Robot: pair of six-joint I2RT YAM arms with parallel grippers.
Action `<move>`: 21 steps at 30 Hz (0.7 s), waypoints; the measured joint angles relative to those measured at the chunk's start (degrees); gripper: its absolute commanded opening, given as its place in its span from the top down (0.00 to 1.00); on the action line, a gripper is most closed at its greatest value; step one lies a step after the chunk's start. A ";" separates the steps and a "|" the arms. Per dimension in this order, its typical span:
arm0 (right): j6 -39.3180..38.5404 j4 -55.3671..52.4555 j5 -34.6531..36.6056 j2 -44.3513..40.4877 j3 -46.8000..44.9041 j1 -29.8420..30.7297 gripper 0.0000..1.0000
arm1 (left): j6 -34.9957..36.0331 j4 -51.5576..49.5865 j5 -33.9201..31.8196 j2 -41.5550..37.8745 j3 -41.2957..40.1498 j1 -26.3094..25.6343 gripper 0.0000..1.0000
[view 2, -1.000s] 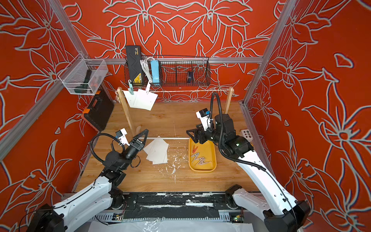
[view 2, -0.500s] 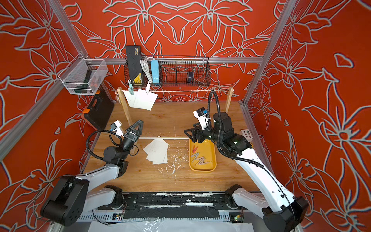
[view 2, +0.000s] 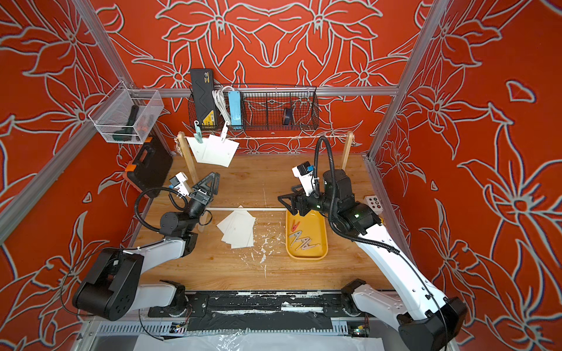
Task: Remove the postcards from the strings
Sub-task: Pinch the postcard on the clothesline.
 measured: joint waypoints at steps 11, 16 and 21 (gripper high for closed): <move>0.02 0.28 -0.46 0.00 0.00 0.48 0.28 | -0.35 0.26 0.00 1.27 1.97 0.02 0.03; 0.02 0.46 -0.94 0.00 0.00 0.92 0.28 | -0.35 0.31 -0.02 1.64 2.86 0.46 0.03; 0.00 0.59 -1.09 0.00 0.00 1.42 0.28 | -0.55 0.39 -0.07 3.04 4.61 0.83 0.03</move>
